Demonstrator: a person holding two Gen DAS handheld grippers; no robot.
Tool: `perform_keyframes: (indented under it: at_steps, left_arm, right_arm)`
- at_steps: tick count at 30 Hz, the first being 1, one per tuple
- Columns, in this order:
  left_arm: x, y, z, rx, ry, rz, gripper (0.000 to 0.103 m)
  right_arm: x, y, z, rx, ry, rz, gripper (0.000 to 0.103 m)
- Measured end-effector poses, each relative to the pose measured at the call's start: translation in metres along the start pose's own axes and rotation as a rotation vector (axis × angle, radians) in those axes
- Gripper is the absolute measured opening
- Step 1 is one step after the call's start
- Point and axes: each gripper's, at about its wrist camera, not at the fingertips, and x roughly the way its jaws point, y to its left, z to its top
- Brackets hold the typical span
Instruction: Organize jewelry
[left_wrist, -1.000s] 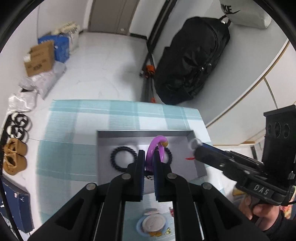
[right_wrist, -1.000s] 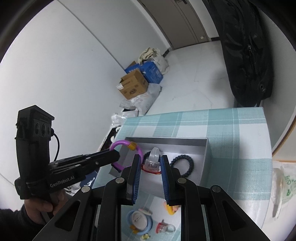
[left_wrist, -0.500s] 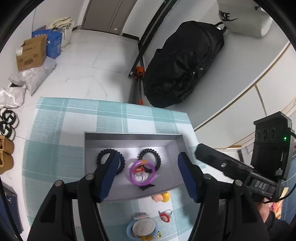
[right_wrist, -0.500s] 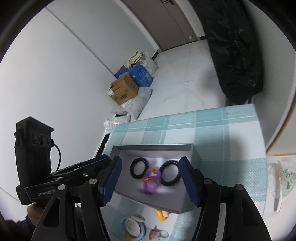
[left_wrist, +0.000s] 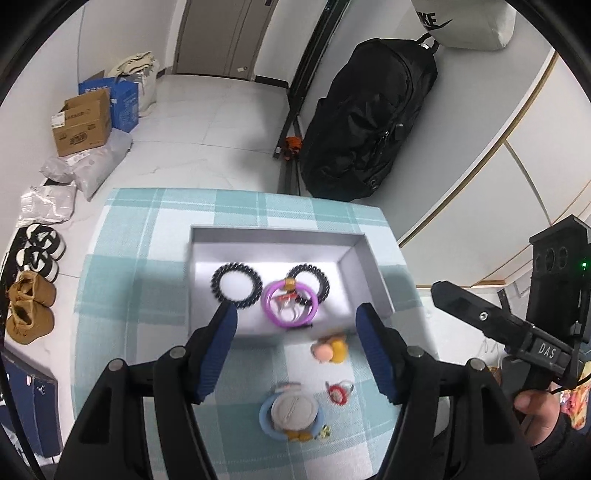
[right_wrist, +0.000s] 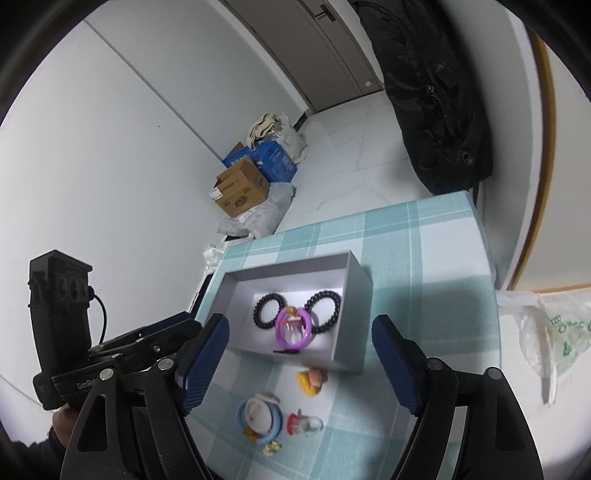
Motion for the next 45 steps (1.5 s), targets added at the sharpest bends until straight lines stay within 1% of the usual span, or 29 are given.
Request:
perform_keyframes:
  at_steps: [4,5,10,12,14,17,21,23,24,26,33,37,39,40,41,43,45]
  left_arm:
    - [-0.006,0.000,-0.015,0.007,-0.012,0.027,0.063]
    - [-0.007,0.001,-0.019,0.006,-0.011,0.038,0.063]
    - [-0.008,0.004,-0.035,0.002,0.004,0.050,0.064]
    - [-0.006,0.005,-0.040,0.005,0.012,0.063,0.064]
    - [-0.001,0.006,-0.047,0.006,0.034,0.078,0.064]
    - [0.006,0.008,-0.054,0.010,0.067,0.080,0.064]
    - [0.017,0.004,-0.065,0.051,0.114,0.112,0.064]
    - [0.023,0.003,-0.068,0.064,0.141,0.109,0.064]
    - [0.026,0.001,-0.069,0.074,0.147,0.119,0.064]
    - [0.029,-0.001,-0.068,0.090,0.144,0.138,0.064]
    - [0.038,-0.006,-0.064,0.140,0.124,0.159,0.064]
    - [0.039,-0.009,-0.064,0.171,0.102,0.149,0.064]
    - [0.040,-0.009,-0.064,0.186,0.098,0.160,0.051]
    - [0.042,-0.009,-0.064,0.186,0.106,0.162,0.037]
    - [0.044,-0.006,-0.065,0.177,0.118,0.160,0.032]
    - [0.046,-0.005,-0.067,0.165,0.124,0.166,0.028]
    - [0.044,-0.005,-0.069,0.166,0.120,0.167,0.027]
  right_arm:
    - [-0.004,0.002,-0.014,-0.018,-0.001,-0.002,0.087]
    - [-0.004,0.002,-0.018,-0.021,0.004,0.001,0.087]
    - [-0.001,-0.005,-0.036,-0.018,0.032,0.008,0.094]
    - [0.001,-0.006,-0.040,-0.010,0.043,0.007,0.094]
    - [0.002,-0.004,-0.042,-0.022,0.046,0.006,0.095]
    - [0.004,-0.003,-0.046,-0.027,0.060,0.009,0.095]
    - [0.005,-0.004,-0.050,-0.027,0.069,0.007,0.095]
    - [0.005,-0.005,-0.052,-0.022,0.073,0.005,0.095]
    - [0.005,-0.006,-0.052,-0.019,0.076,0.005,0.095]
    - [0.005,-0.007,-0.053,-0.016,0.077,0.004,0.095]
    - [0.005,-0.008,-0.054,-0.011,0.078,0.003,0.095]
    - [0.004,-0.009,-0.053,-0.008,0.079,0.006,0.095]
    - [0.004,-0.009,-0.053,-0.007,0.079,0.007,0.095]
    - [0.004,-0.010,-0.053,-0.005,0.080,0.007,0.095]
    - [0.004,-0.010,-0.053,-0.003,0.081,0.008,0.095]
    - [0.003,-0.011,-0.053,0.000,0.081,0.009,0.095]
    - [0.003,-0.012,-0.053,0.002,0.080,0.010,0.095]
